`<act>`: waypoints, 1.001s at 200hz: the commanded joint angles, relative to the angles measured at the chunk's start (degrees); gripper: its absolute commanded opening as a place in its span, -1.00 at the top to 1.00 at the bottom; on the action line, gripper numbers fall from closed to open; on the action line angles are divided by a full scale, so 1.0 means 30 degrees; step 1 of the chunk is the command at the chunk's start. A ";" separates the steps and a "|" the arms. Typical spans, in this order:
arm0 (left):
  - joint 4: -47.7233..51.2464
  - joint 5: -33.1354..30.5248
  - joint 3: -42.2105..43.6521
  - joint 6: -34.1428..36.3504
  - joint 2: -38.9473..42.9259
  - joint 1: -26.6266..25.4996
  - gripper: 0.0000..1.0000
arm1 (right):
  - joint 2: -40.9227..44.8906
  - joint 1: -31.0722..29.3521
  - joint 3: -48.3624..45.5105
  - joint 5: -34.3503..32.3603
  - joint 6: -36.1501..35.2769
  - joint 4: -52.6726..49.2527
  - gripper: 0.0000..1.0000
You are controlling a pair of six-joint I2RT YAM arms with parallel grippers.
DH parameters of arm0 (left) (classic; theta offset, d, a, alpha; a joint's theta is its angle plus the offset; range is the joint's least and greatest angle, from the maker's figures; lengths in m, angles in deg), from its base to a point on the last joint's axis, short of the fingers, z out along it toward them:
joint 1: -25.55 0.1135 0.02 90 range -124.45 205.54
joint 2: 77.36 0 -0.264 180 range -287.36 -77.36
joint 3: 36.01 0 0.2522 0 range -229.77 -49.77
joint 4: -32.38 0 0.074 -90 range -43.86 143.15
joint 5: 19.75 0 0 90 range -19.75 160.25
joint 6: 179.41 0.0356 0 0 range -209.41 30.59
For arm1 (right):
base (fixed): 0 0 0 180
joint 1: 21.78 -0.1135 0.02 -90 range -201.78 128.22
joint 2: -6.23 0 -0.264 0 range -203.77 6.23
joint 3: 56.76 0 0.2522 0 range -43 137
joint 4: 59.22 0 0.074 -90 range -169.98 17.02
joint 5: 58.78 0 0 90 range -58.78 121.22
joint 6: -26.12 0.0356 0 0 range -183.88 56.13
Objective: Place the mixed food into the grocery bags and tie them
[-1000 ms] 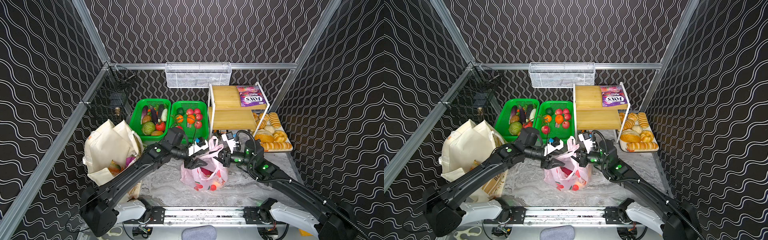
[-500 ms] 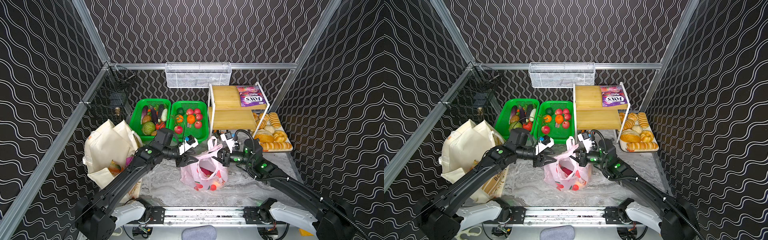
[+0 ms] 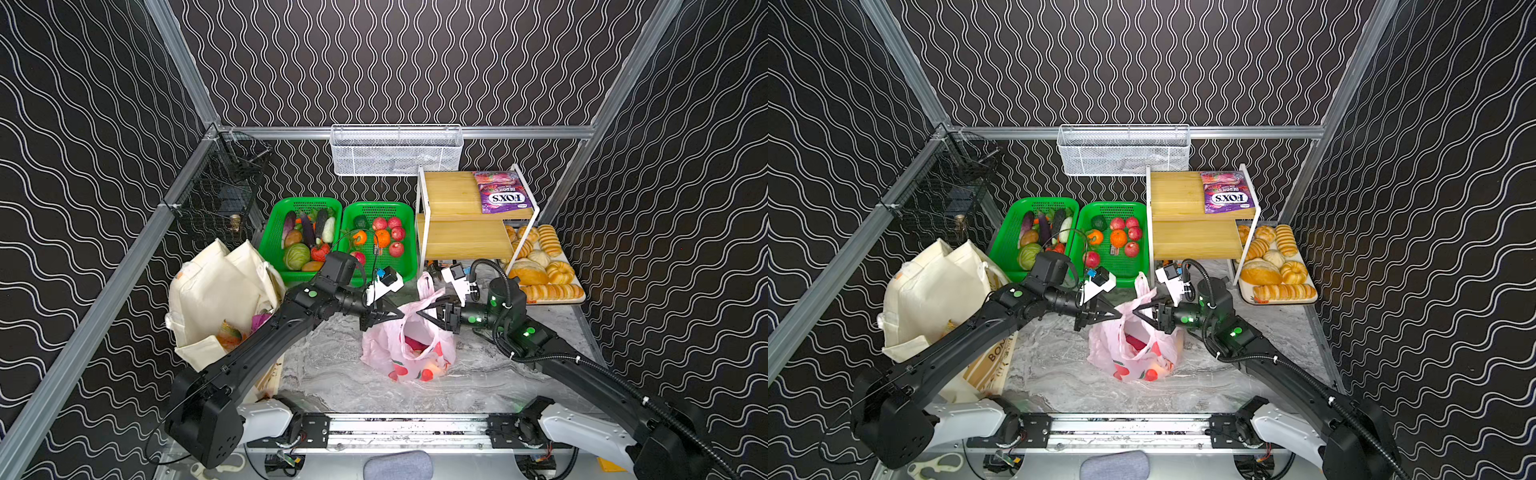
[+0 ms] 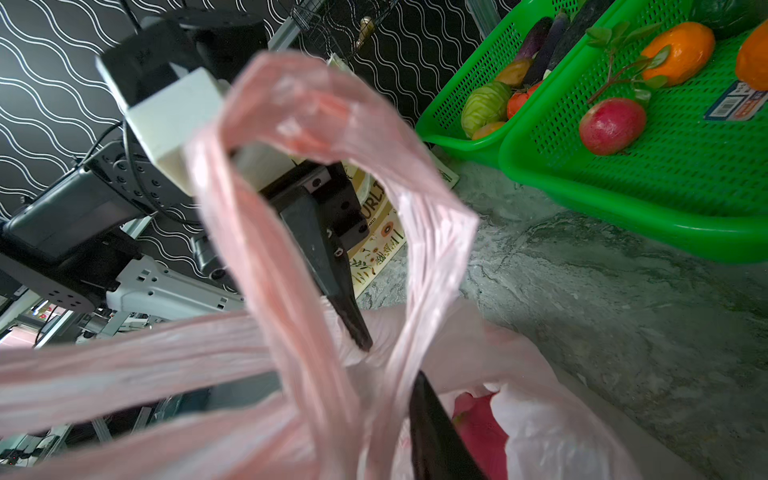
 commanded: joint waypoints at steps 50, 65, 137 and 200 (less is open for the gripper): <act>-0.1085 0.0858 -0.0100 -0.0729 -0.0095 -0.0003 1.00 | 0.1240 0.0008 -0.0208 -0.1218 -0.1392 -0.2343 -0.31; -0.1266 0.0807 -0.0001 -0.0891 -0.0042 -0.0019 1.00 | 0.1692 0.0030 -0.0337 -0.1871 -0.1545 -0.2716 -0.37; -0.1942 0.0623 0.0282 -0.1417 0.0084 0.0008 1.00 | 0.3829 0.0059 -0.0180 -0.3110 -0.2738 -0.5376 -0.66; -0.2327 0.0582 0.0453 -0.1769 0.0207 0.0009 1.00 | 0.5878 0.0037 -0.1548 -0.2844 -0.2589 -0.5053 -0.88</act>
